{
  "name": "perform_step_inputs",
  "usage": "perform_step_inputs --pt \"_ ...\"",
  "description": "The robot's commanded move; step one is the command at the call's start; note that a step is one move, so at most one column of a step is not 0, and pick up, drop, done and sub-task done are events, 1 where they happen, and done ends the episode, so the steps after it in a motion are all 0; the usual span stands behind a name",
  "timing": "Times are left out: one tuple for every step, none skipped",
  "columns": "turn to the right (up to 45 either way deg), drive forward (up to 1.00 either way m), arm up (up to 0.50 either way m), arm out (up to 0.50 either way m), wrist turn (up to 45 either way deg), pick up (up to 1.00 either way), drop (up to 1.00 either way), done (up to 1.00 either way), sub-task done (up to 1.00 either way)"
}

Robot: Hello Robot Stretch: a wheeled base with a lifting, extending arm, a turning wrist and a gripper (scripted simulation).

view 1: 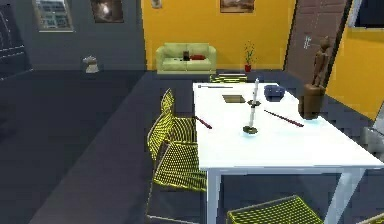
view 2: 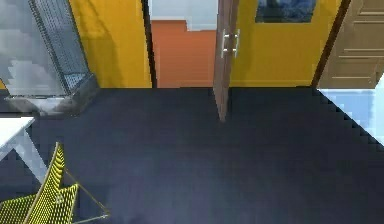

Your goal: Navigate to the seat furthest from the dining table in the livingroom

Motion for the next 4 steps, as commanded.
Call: perform_step_inputs --pt "-45.0 0.00 0.00 0.00 0.0 0.00 0.00 0.00 0.00" --pt "0.0 0.20 0.00 0.00 0.0 0.00 0.00 0.00 0.00" --pt "0.0 0.40 0.00 0.00 0.0 0.00 0.00 0.00 0.00" --pt "0.0 0.65 0.00 0.00 0.0 0.00 0.00 0.00 0.00"
